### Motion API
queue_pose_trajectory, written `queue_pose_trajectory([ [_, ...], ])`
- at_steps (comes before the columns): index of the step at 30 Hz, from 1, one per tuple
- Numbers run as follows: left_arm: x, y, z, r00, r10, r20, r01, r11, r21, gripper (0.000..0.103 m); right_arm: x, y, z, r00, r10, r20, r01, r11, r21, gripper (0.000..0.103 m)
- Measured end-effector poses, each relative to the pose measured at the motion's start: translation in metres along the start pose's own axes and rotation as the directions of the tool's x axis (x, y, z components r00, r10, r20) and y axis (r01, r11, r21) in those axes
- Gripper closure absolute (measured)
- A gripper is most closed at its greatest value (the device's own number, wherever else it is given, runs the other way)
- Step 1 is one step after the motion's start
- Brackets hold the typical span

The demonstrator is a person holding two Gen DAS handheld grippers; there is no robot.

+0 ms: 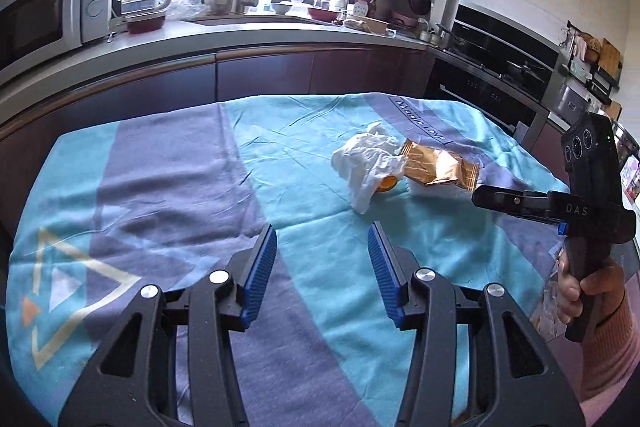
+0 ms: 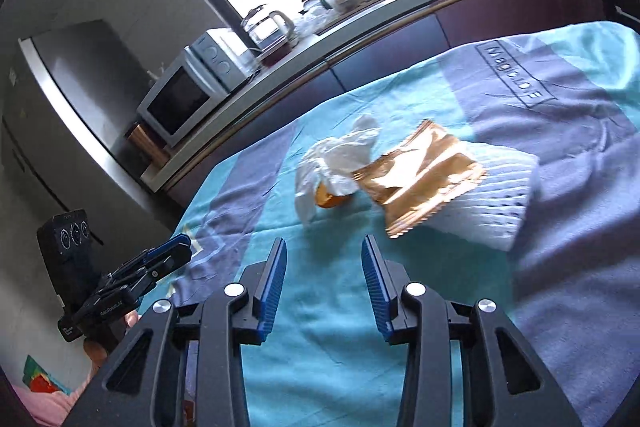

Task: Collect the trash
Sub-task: 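Move both tools back over the tissue and gold wrapper on the table, then grasp the white tissue with the left tool while the right tool grasps the gold wrapper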

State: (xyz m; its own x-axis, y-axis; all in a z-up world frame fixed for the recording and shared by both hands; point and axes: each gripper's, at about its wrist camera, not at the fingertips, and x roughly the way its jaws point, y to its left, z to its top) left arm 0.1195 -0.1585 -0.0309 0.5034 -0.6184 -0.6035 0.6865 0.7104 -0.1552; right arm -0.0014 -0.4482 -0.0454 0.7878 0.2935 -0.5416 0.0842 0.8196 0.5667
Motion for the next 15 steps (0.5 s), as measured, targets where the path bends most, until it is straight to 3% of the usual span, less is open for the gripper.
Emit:
queue_pose_trajectory([
  [15,0.071,-0.044,0.037,0.998,0.045,-0.038,-0.04,0.992,0.118,0.056,-0.016,-0.037,0.004,0.998,-0.016,0.056,0.011,0.997,0.078,0.062],
])
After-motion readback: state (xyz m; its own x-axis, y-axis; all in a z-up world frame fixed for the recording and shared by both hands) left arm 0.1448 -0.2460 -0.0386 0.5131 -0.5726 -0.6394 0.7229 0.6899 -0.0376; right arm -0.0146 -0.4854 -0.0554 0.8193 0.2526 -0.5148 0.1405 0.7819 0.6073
